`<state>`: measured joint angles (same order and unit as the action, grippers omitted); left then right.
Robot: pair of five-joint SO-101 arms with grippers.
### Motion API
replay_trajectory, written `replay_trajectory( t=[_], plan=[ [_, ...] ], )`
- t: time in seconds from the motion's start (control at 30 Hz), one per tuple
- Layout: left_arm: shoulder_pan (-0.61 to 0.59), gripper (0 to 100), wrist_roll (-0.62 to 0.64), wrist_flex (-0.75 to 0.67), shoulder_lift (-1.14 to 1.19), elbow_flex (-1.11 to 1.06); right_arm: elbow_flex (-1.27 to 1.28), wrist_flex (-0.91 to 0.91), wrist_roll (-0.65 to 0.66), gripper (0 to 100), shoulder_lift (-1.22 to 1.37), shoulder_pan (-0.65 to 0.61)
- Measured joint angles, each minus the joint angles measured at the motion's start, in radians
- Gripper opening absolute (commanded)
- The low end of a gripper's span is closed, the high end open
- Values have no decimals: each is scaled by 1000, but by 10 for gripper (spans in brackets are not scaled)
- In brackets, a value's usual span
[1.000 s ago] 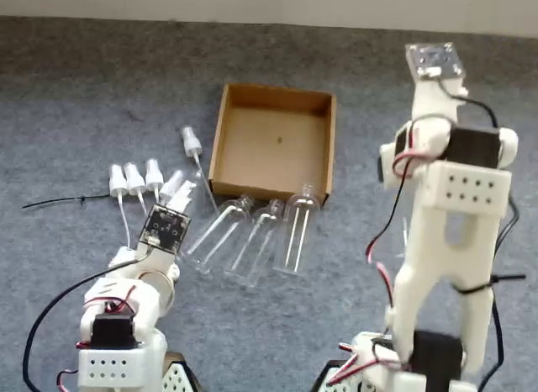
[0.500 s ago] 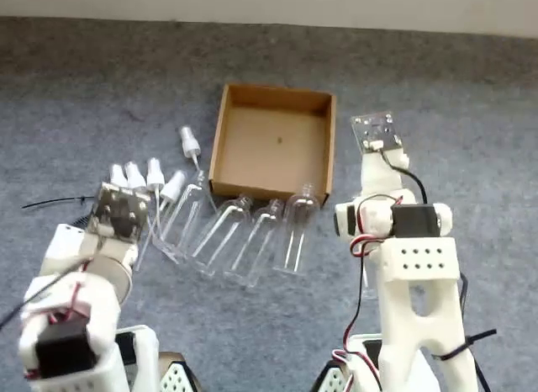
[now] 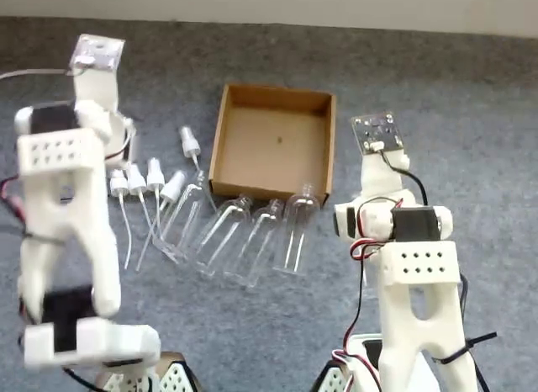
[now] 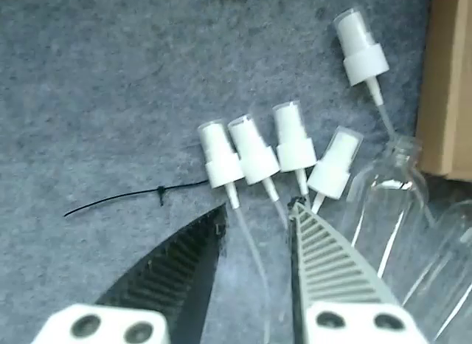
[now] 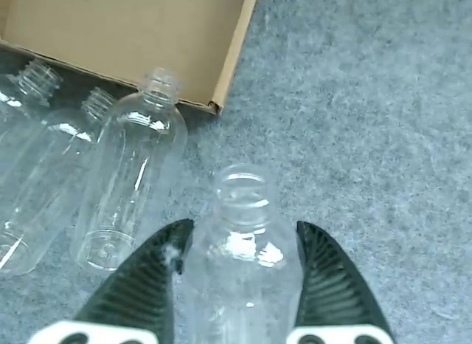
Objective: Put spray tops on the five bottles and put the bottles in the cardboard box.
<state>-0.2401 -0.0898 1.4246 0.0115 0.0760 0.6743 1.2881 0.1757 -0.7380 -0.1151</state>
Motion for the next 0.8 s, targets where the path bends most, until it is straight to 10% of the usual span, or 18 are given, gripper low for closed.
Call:
replay_trajectory(
  t=[0.8],
  plan=[
    [149,192,417,41,1043,1005,58,-3,0,66,-2,-60]
  ],
)
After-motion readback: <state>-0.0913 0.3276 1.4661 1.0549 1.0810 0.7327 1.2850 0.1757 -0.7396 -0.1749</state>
